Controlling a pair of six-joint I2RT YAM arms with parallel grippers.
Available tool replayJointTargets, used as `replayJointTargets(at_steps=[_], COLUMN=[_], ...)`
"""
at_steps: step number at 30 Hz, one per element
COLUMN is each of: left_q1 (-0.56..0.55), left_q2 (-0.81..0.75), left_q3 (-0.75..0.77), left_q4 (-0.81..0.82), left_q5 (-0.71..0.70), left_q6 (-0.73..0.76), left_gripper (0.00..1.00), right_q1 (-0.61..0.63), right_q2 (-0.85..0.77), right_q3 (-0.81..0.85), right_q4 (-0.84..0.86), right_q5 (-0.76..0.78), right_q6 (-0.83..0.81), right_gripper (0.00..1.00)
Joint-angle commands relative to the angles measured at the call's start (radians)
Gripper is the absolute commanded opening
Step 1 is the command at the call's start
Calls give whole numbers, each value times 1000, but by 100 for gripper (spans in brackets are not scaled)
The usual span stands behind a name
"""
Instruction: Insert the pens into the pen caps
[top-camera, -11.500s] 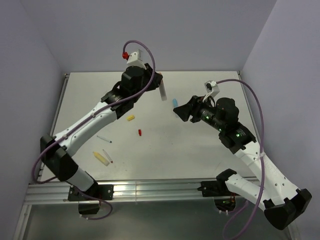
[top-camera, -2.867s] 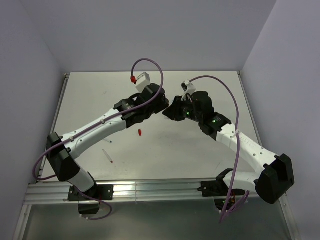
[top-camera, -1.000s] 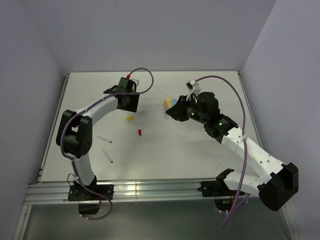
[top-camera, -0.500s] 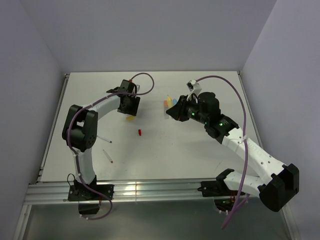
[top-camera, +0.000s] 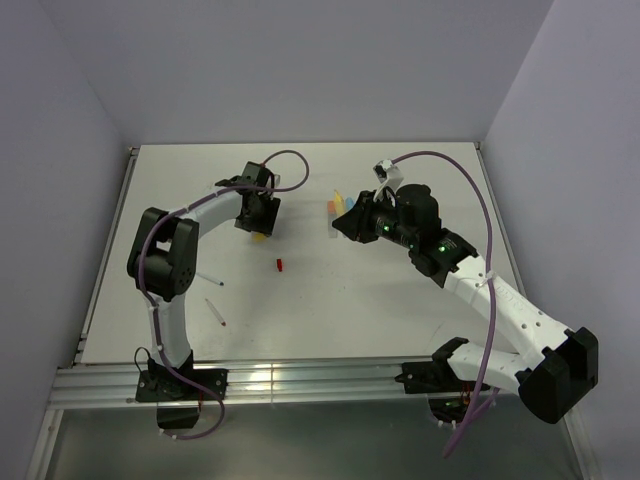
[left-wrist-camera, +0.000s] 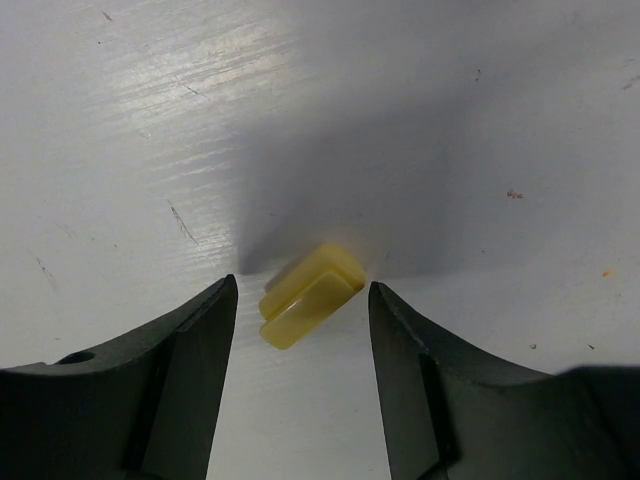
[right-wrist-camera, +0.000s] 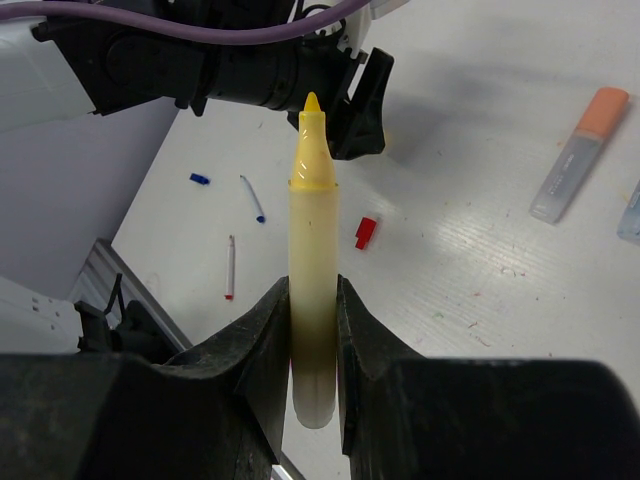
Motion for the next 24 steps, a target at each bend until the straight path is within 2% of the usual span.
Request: replayJointTargets(at_steps=[1, 15, 24], left_q1=[1, -2, -2], left_q2=[10, 38, 41], left_q3=[41, 53, 44], left_q4=[-3, -4, -6], left_q5=[5, -26, -41], left_q6=[8, -38, -121], left_gripper=[60, 50, 44], right_q1=[-8, -8, -8], right_q2=[-22, -20, -14], right_q3=[10, 7, 9], right_q4=[22, 25, 25], right_q5=[3, 2, -1], right_q6=[-8, -7, -10], right_gripper=[0, 0, 0])
